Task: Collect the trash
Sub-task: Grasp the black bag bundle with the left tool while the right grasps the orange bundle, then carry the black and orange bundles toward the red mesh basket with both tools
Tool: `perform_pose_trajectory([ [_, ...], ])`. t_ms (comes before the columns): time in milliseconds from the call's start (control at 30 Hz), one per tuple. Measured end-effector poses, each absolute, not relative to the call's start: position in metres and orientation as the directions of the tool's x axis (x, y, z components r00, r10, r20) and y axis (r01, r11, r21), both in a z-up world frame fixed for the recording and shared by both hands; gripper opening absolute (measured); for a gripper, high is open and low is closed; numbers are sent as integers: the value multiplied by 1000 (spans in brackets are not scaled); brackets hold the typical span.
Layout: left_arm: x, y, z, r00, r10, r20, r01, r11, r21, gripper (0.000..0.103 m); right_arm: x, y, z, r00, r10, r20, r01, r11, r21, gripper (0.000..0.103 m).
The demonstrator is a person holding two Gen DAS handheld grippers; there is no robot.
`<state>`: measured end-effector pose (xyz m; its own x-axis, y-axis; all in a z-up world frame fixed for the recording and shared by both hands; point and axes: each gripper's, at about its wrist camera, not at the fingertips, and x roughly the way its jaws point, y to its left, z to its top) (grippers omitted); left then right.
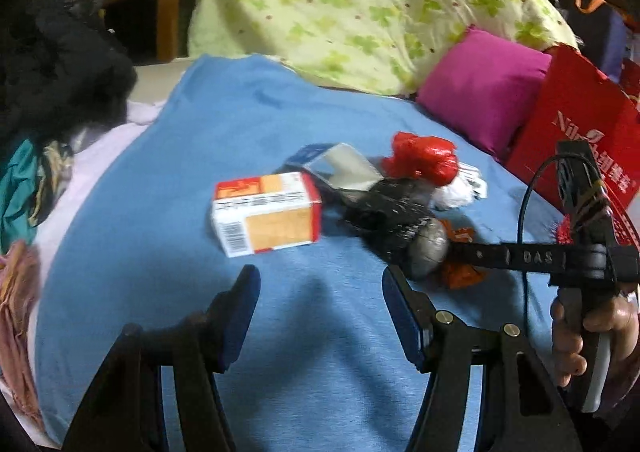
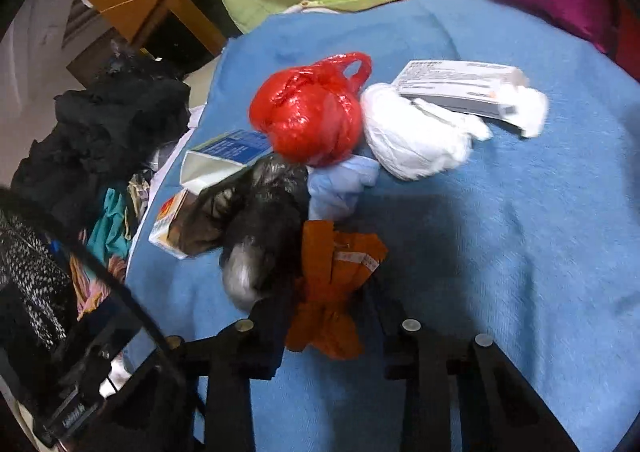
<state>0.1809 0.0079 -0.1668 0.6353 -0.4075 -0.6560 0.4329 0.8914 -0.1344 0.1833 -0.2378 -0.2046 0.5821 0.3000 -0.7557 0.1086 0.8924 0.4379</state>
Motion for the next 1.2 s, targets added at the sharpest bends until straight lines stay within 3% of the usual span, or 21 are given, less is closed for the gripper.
perform_pose_trajectory([
  [200,188,-33,-162,569,-464,-679,469,861,-196,64,128,-252,-184,615,263,-743,87,915,395,36],
  [400,221,-94,-180,518,-398,-757,394,897,-203,64,75,-273,-156,670,214,-710,76,933,353,36],
  [433,228,-99,-187,497,-382,-779,370,905,-208,62,68,-276,-154,676,211,-706,76,933,351,36],
  [467,237,-102,-196,468,-369,-803,340,914,-222,44,60,-279,-150,685,201,-701,76,936,343,36],
  [533,245,-101,-208,419,-379,-826,294,916,-271,31,51,-278,-145,699,179,-693,75,944,320,36],
  [700,214,-94,-189,476,-396,-785,326,909,-261,23,33,-280,-132,737,173,-653,58,947,316,36],
  [933,140,-90,-131,596,-355,-720,399,909,-118,23,22,-288,-112,793,159,-588,69,936,346,36],
  [1200,92,-97,-80,741,-261,-619,377,924,62,23,-4,-298,-78,844,121,-523,75,938,339,36],
])
